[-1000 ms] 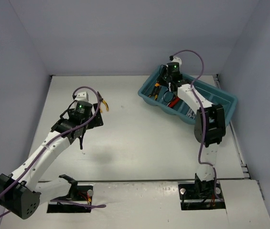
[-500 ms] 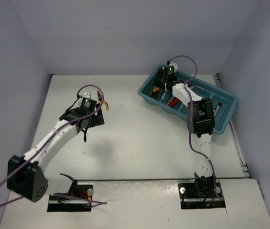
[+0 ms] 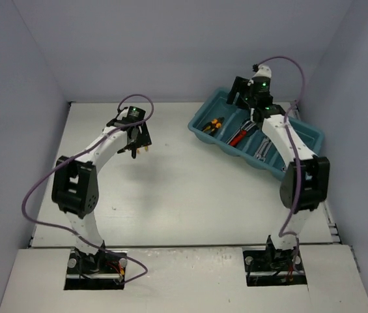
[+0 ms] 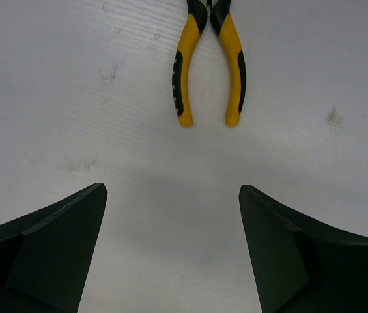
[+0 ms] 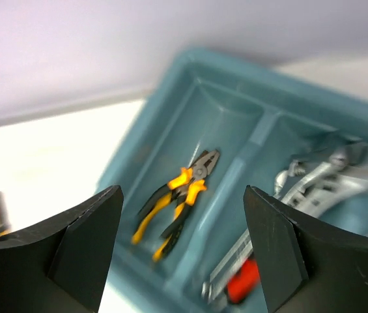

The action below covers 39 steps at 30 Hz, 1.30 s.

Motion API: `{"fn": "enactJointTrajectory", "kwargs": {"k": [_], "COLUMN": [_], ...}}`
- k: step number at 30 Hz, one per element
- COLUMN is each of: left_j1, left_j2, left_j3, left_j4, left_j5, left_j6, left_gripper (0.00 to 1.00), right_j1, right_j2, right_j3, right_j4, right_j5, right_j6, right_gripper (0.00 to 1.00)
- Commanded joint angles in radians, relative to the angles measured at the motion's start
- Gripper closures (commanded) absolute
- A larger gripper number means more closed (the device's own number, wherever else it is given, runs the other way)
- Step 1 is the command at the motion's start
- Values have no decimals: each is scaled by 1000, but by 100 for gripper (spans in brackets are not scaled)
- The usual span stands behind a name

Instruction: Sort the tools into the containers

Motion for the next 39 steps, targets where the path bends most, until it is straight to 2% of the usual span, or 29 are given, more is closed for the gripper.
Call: {"fn": "enactJointTrajectory", "kwargs": {"k": [1, 7, 14, 18, 19, 21, 22, 27, 37, 39], "left_j1": [51, 82, 102, 103, 103, 103, 103, 101, 81, 74], "left_j2": [127, 277, 399, 422, 423, 418, 409, 322, -153, -205], "left_j3": [143, 277, 371, 367, 365, 345, 340, 274, -173, -252], "left_j4": [-19, -32, -40, -37, -37, -34, -30, 40, 545, 639], "left_j5": [-31, -22, 16, 39, 41, 64, 68, 125, 420, 492], "left_j6": [5, 27, 51, 55, 55, 55, 55, 101, 206, 207], "left_gripper": [27, 38, 53, 75, 77, 97, 100, 100, 100, 100], "right_j1": [9, 12, 17, 17, 19, 21, 23, 38, 141, 165], "right_j2": [-238, -425, -523, -540, -543, -546, -546, -542, -467, -439], "right_j3": [-121, -326, -491, -525, -527, -535, -535, -523, -393, -357], "right_j4": [56, 53, 46, 41, 42, 41, 41, 39, 38, 39], "right_j5": [-30, -120, -143, -154, -154, -159, -161, -187, -308, -327], "right_j6": [-35, 3, 45, 59, 59, 65, 63, 65, 57, 57], "right_gripper": [28, 27, 27, 27, 27, 27, 27, 27, 27, 27]}}
